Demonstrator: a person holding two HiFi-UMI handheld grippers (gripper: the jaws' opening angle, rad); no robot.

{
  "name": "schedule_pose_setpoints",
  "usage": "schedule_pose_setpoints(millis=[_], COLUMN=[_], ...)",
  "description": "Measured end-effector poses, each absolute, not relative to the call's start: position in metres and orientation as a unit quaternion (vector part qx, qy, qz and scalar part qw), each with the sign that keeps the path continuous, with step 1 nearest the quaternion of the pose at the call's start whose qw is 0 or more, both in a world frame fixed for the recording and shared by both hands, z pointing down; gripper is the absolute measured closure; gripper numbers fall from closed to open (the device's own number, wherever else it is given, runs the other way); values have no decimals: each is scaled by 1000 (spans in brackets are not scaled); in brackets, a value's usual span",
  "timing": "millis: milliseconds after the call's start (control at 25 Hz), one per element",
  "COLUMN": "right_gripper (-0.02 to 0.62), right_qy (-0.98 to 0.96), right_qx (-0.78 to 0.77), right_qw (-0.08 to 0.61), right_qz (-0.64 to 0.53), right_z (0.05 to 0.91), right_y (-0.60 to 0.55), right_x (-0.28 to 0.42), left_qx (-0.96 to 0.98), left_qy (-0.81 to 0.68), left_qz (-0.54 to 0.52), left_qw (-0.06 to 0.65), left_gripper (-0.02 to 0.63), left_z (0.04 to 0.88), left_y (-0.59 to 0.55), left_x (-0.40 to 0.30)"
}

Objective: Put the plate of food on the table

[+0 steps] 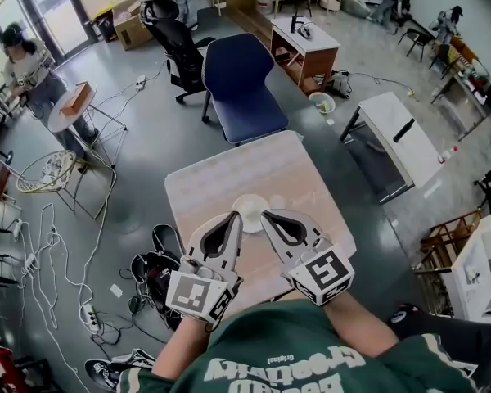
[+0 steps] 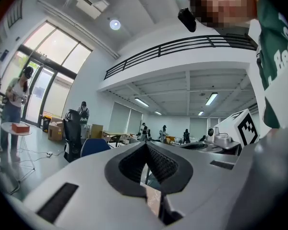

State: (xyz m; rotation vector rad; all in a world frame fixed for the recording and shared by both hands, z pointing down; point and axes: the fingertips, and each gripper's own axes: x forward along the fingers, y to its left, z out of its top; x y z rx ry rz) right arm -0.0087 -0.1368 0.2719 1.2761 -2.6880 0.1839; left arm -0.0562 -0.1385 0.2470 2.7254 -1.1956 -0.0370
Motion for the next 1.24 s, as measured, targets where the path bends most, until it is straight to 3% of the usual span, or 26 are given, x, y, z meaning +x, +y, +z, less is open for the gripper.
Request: schedule_pose_setpoints(millis=[1240], right_gripper=[581], right_qy=[-897], right_qx=[433], right_qw=[69], right_qz=[52], right_z=[268], right_y=[-121], right_x=[5], left_qx=[911], left_qy=[-411], left_qz=[-3], left_qw=[35], left_gripper=[597], left_z=[240], left_y=[-116], left_x=[-48])
